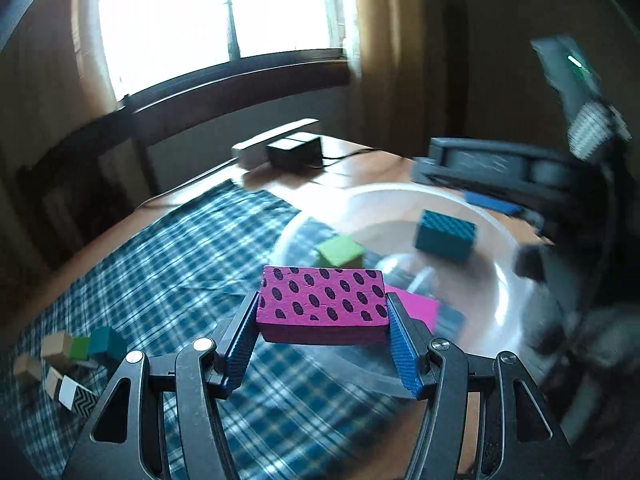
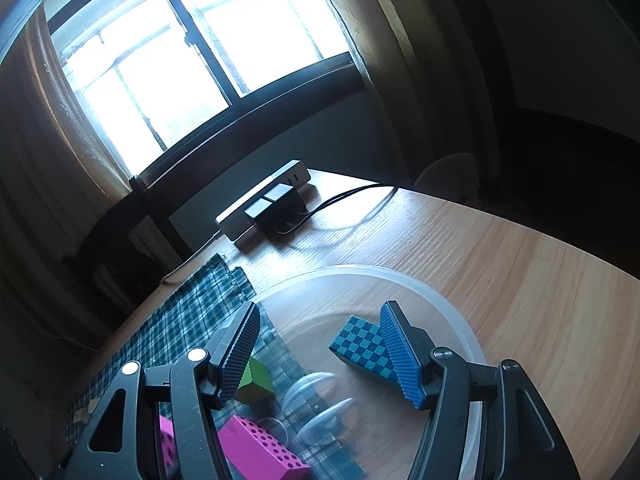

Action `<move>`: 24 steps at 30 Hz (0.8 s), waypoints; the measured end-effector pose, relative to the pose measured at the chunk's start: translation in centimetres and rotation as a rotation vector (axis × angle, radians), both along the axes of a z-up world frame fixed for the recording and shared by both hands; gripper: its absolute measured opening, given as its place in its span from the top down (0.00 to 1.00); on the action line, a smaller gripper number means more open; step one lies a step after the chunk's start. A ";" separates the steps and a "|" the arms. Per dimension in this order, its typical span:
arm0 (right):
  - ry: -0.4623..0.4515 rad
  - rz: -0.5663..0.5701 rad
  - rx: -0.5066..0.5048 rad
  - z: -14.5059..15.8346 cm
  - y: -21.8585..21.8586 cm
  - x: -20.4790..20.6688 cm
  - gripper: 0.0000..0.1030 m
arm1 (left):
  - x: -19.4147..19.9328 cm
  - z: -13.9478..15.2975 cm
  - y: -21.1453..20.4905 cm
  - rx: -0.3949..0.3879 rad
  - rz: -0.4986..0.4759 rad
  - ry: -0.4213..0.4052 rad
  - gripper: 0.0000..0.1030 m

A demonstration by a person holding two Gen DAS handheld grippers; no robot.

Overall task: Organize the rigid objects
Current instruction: 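Lower the dotted pink block into the clear bowl and open the left gripper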

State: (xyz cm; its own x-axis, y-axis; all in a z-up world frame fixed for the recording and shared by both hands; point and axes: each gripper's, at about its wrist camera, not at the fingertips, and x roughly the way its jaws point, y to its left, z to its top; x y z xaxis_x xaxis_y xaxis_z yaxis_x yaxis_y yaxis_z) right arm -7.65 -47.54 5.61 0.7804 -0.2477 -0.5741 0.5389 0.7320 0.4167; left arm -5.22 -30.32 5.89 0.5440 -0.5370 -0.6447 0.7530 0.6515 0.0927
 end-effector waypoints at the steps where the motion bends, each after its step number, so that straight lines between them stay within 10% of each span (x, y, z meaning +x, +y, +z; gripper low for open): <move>1: 0.000 0.000 0.000 0.0 0.0 0.0 0.36 | -0.3 -0.1 -0.2 0.008 -0.015 -0.004 0.41; 24: -0.004 -0.008 0.008 0.2 -0.3 -0.4 0.36 | -0.1 -0.2 1.4 -0.090 -0.062 0.140 0.33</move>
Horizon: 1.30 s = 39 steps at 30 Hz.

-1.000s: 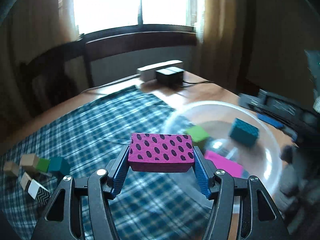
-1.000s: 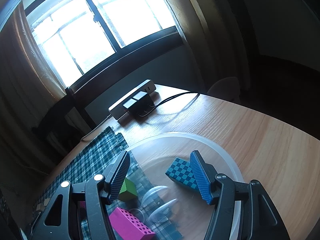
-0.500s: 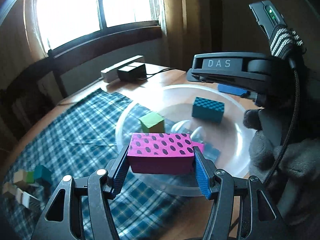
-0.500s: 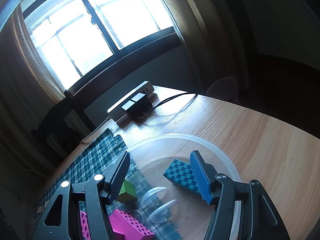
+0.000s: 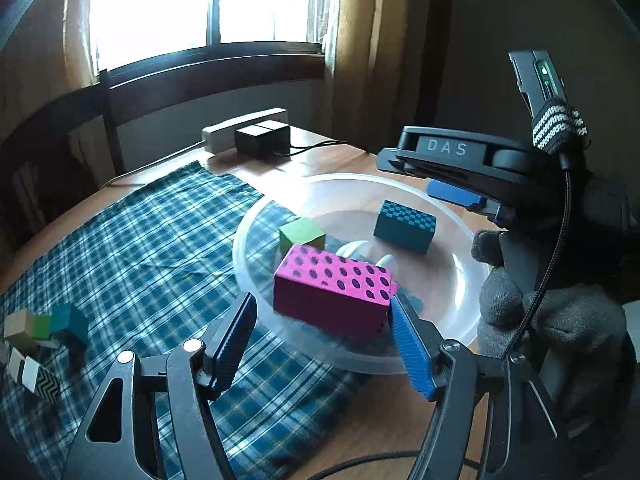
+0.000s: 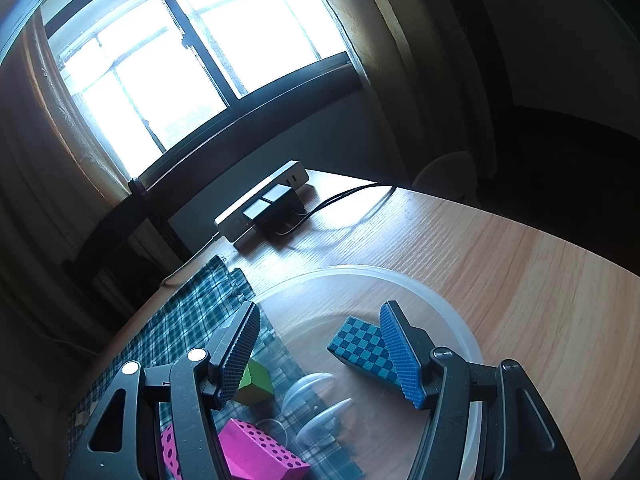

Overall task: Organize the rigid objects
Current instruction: 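Lower the dotted pink block into the clear bowl and open the left gripper, then grasp the white cube on the cloth with the left gripper while the right moves toward the teal cube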

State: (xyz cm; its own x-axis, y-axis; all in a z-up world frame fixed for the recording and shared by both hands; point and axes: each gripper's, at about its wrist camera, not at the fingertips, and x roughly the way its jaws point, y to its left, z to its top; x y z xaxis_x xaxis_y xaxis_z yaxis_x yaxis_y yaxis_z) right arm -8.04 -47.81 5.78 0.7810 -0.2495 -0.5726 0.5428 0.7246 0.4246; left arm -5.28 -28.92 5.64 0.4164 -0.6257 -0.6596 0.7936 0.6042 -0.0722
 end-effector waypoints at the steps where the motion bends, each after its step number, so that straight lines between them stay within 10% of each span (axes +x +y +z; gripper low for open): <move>1: 0.000 0.000 0.000 0.0 0.0 0.0 0.36 | 0.1 0.1 0.3 -0.004 0.010 0.001 0.33; 39: -0.047 0.183 -0.078 0.6 4.1 1.4 0.21 | 3.9 -0.2 6.8 -0.007 0.359 -0.001 0.22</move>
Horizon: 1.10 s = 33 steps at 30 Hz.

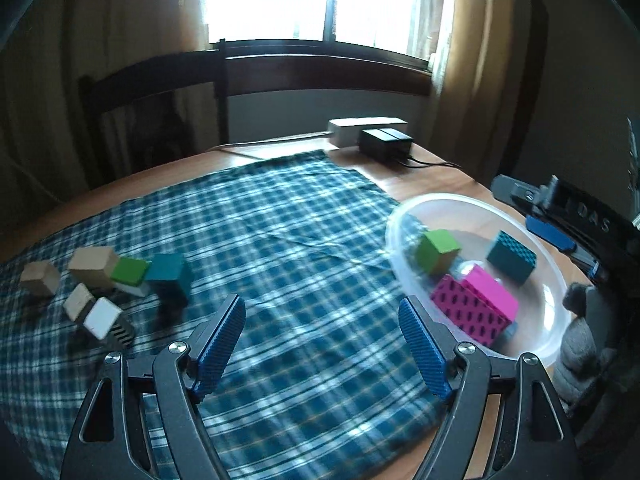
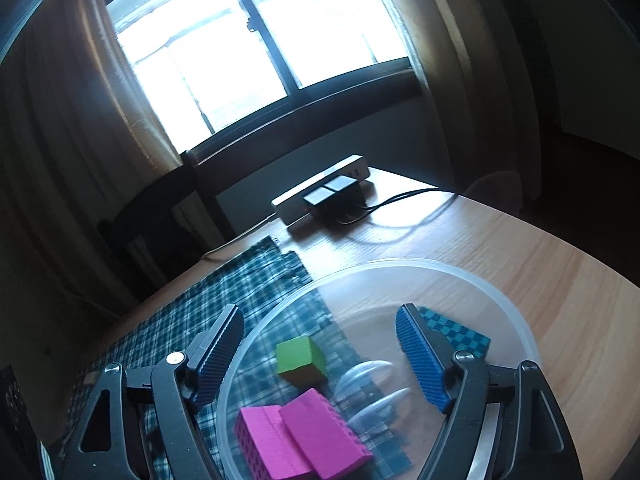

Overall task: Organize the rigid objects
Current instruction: 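Grasp the white cube on the cloth with the left gripper while the right moves toward the teal cube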

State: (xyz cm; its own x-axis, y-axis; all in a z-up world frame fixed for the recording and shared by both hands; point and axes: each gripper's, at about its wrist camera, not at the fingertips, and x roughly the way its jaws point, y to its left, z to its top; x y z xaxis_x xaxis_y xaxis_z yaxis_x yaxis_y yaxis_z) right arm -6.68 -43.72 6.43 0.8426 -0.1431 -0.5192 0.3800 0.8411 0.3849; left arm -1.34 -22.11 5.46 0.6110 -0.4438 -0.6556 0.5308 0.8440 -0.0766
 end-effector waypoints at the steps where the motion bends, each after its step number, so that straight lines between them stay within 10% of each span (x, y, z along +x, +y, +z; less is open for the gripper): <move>1: 0.000 0.006 -0.006 0.0 0.2 0.0 0.21 | 0.1 0.0 0.6 -0.003 0.018 0.000 0.22; 33: 0.042 0.298 -0.138 -0.7 9.9 1.2 0.15 | 5.8 -2.6 12.9 -0.016 0.477 0.097 0.22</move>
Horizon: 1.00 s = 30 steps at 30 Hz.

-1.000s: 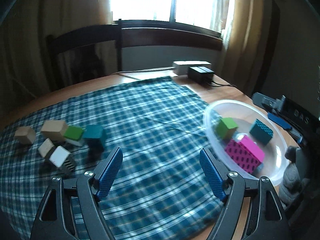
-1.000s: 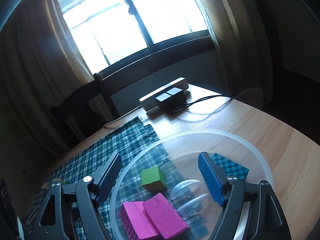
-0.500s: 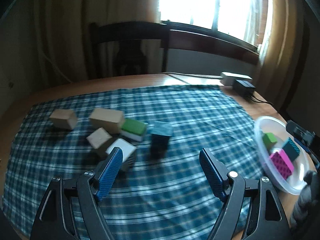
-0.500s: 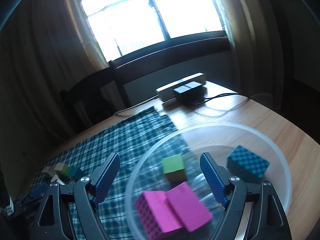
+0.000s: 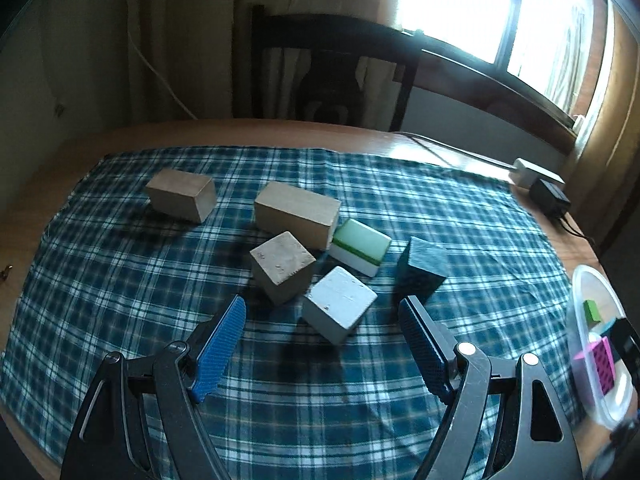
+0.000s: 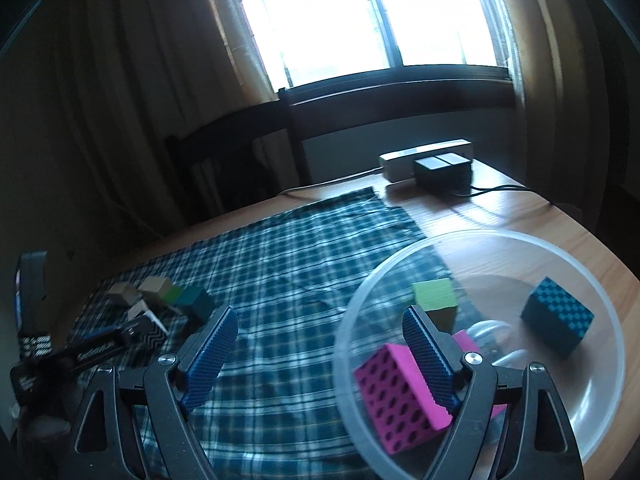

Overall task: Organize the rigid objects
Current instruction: 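Grasp the white cube on the cloth with the left gripper while the right moves toward the teal cube, then grasp the teal cube with the right gripper while the left holds the white cube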

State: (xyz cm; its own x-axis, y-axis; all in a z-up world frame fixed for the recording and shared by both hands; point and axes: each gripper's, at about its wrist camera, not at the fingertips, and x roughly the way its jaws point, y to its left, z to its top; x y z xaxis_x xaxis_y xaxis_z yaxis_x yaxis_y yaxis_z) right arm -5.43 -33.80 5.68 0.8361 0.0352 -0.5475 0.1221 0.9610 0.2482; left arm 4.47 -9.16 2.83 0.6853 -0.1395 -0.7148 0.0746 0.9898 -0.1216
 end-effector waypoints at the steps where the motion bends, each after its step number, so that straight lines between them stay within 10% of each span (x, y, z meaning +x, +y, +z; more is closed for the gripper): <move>1: 0.001 0.009 -0.001 0.0 0.2 0.0 0.15 | 0.1 -0.1 0.0 0.004 0.002 0.002 0.22; 9: 0.010 0.068 -0.038 -0.1 1.9 0.0 0.15 | 1.1 -0.7 -0.8 0.039 0.003 0.023 0.24; 21: 0.033 0.139 -0.066 -0.6 3.5 0.3 0.15 | 2.5 -1.6 -0.8 0.025 0.003 0.069 0.59; 30: 0.056 0.161 -0.081 -1.2 4.1 0.7 0.15 | 1.6 -1.3 -0.7 0.036 0.006 0.048 0.59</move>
